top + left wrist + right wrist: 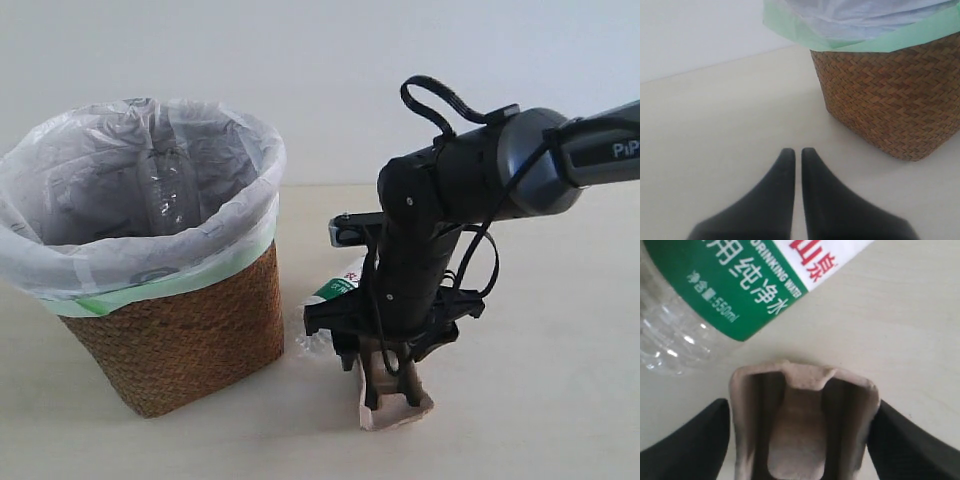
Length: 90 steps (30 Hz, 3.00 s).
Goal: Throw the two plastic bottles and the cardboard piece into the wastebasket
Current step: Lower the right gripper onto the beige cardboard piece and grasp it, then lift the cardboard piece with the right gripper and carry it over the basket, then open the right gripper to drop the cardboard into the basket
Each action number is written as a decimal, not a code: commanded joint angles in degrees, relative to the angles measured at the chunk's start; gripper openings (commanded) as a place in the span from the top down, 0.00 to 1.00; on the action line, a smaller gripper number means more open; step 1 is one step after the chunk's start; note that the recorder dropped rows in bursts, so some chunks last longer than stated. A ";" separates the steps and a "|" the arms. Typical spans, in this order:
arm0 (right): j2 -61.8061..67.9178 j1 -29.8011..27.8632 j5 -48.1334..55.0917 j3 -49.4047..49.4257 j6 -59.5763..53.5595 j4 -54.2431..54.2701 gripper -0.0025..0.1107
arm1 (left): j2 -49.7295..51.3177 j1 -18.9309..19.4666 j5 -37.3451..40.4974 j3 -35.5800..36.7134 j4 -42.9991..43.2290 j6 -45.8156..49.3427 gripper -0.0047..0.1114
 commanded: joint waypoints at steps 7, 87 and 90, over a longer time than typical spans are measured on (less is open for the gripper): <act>4.36 0.04 -3.29 0.03 0.16 -0.68 0.39 | -0.11 0.17 -0.48 0.22 -0.49 -0.54 0.93; -9.07 -1.70 27.80 -47.43 2.22 -23.67 0.33 | -0.11 0.17 -0.48 0.22 -0.49 -0.54 0.93; -7.72 -1.70 27.80 -45.07 5.95 -24.70 0.33 | -0.11 0.17 -0.48 0.22 -0.49 -0.54 0.93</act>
